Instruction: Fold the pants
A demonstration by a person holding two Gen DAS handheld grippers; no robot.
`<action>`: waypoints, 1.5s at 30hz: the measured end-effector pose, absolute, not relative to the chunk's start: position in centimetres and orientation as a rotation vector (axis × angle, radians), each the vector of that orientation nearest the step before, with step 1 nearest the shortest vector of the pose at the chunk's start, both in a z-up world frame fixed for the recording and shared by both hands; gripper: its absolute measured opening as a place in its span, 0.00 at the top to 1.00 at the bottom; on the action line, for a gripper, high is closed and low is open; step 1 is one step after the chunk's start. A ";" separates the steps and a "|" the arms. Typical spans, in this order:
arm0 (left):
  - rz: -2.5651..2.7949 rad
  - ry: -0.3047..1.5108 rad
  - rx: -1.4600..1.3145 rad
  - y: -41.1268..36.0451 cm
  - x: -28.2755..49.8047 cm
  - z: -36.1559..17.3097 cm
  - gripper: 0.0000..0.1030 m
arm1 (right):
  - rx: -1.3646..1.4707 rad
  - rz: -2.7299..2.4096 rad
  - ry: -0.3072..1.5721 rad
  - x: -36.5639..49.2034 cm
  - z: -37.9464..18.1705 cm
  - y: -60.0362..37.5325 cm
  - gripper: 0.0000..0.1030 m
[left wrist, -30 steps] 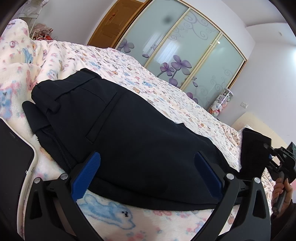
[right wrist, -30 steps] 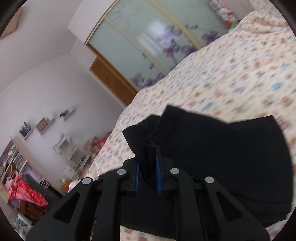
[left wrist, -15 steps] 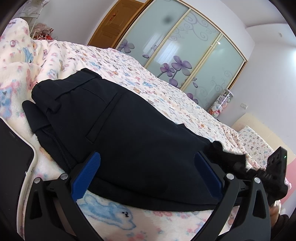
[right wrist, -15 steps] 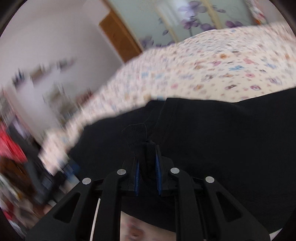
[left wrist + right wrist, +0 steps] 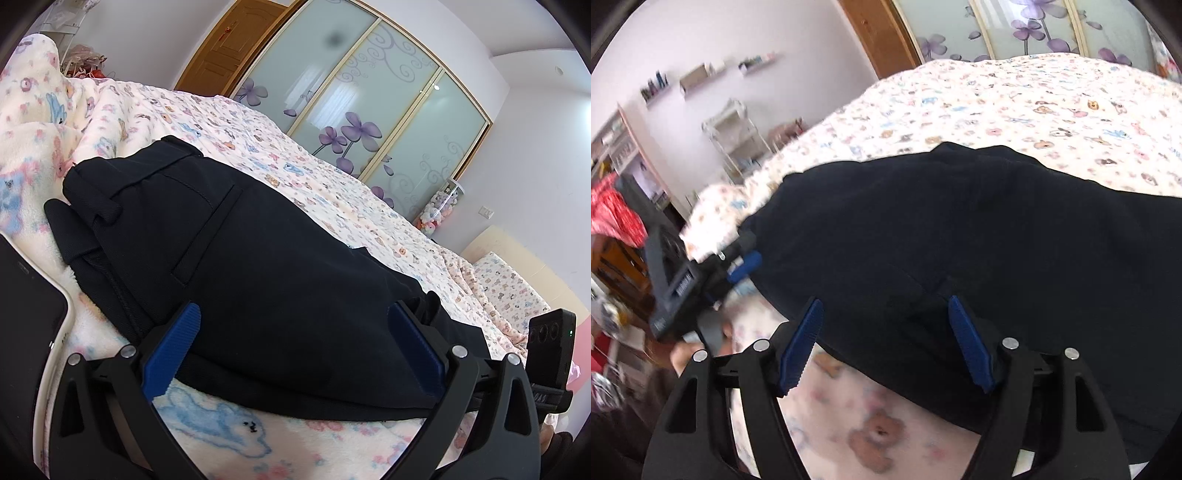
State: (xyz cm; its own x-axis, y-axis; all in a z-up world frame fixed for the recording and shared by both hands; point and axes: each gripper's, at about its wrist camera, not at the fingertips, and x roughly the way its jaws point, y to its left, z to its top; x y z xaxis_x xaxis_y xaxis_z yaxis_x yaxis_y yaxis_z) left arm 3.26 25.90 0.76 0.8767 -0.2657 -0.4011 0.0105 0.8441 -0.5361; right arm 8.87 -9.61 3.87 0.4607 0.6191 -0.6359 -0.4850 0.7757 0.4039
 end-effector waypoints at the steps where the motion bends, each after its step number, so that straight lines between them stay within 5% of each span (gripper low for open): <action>1: -0.154 0.484 -0.553 25.9 3.2 0.8 0.02 | 0.180 0.686 0.867 9.0 3.7 -9.3 0.28; 14: -0.179 0.487 -0.585 26.2 3.1 0.8 0.02 | 0.215 0.713 0.912 8.9 2.6 -9.2 0.23; 25: -0.203 0.706 -0.906 28.8 1.2 2.1 0.02 | 0.531 0.758 0.637 3.5 4.4 -21.2 0.07; 37: -0.114 0.905 -1.082 29.9 6.0 0.1 0.02 | 0.712 0.770 0.604 3.1 0.9 -23.9 0.07; 45: -0.159 0.778 -1.040 29.7 7.3 3.3 0.02 | 0.734 0.787 0.588 2.4 0.5 -25.3 0.07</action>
